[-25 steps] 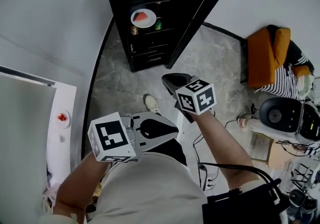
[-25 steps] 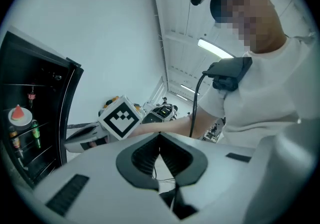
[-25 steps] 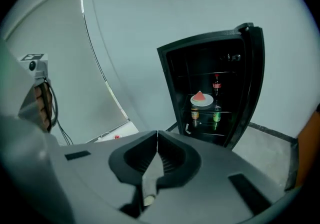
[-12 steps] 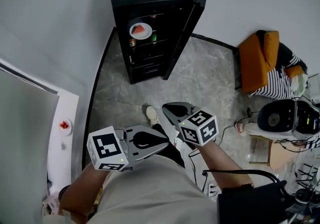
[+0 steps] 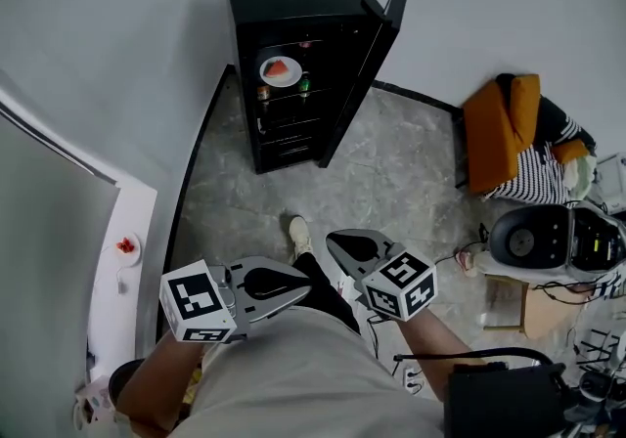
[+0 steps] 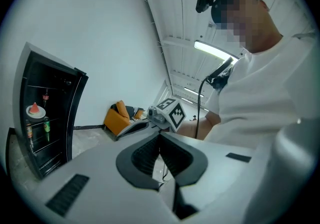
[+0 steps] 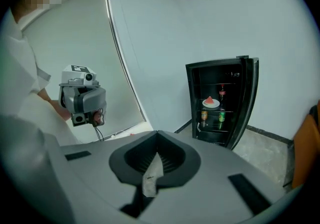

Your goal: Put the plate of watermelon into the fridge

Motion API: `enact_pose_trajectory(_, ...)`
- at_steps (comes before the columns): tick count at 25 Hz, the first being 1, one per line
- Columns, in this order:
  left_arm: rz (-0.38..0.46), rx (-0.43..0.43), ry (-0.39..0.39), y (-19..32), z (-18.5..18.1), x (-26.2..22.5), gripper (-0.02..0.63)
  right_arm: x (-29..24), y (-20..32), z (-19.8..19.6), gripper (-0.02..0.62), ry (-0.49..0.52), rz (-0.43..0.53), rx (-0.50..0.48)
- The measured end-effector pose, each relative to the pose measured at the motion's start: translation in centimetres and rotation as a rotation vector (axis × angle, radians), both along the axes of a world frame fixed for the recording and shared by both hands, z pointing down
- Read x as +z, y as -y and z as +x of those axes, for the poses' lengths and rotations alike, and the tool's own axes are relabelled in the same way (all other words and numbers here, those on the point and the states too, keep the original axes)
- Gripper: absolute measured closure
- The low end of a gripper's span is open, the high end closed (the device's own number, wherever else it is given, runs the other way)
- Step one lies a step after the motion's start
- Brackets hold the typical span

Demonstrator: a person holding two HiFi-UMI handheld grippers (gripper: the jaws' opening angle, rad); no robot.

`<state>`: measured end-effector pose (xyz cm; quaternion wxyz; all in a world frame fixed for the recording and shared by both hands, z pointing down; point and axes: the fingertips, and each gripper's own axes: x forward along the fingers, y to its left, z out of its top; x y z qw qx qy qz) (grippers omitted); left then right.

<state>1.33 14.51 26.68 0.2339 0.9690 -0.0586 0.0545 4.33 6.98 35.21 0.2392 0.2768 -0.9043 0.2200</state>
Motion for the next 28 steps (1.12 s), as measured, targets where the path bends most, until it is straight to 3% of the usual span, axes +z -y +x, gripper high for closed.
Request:
enact_pose_trajectory(14,-0.046,-0.104,-0.001,-1.4,-2.9,1.5,0.595,-0.8,-3.3,-1.1,0.581,-0.015,0.03,-0.03)
enact_pose_trajectory(20,-0.053,-0.118,0.015,2.3,-3.3,3.1,0.594,1.0,0.8,-1.4,0.581,-0.016,0.009,-0.029)
enact_pose_trajectory(28,-0.048,-0.152,0.025,1.7,-4.7,2.5,0.594,0.4,1.6,-2.9,0.581,-0.017,0.018,-0.047)
